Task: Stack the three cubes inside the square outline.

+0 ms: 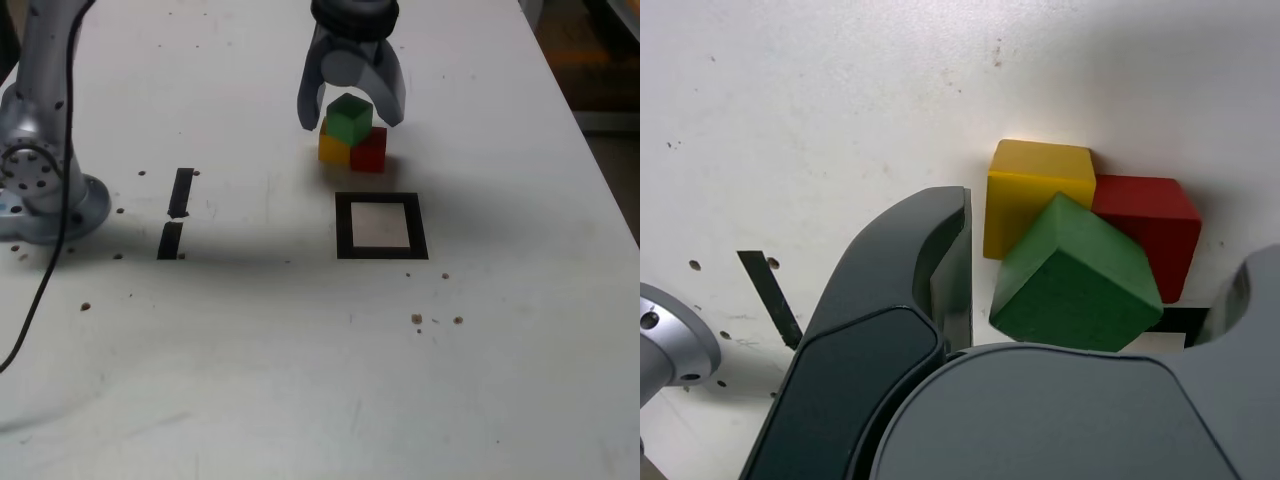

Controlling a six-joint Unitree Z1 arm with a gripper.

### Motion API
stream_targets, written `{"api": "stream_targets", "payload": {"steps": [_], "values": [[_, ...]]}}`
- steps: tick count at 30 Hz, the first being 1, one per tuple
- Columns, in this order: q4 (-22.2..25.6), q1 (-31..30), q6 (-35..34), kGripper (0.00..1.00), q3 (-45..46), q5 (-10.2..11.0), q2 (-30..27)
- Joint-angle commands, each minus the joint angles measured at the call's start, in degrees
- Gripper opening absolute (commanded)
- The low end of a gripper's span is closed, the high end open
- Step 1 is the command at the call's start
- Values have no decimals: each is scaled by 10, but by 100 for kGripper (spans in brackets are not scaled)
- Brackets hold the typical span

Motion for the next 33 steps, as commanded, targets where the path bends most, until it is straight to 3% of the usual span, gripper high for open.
{"api": "stream_targets", "payload": {"steps": [1,8,20,27,33], "values": [[3,-1,1,77,-4,2,3],[-3,-1,1,52,-7,9,7],[-14,-1,2,29,-3,6,-3],[7,3,-18,24,11,32,-71],[15,58,-18,24,72,45,-142]]}}
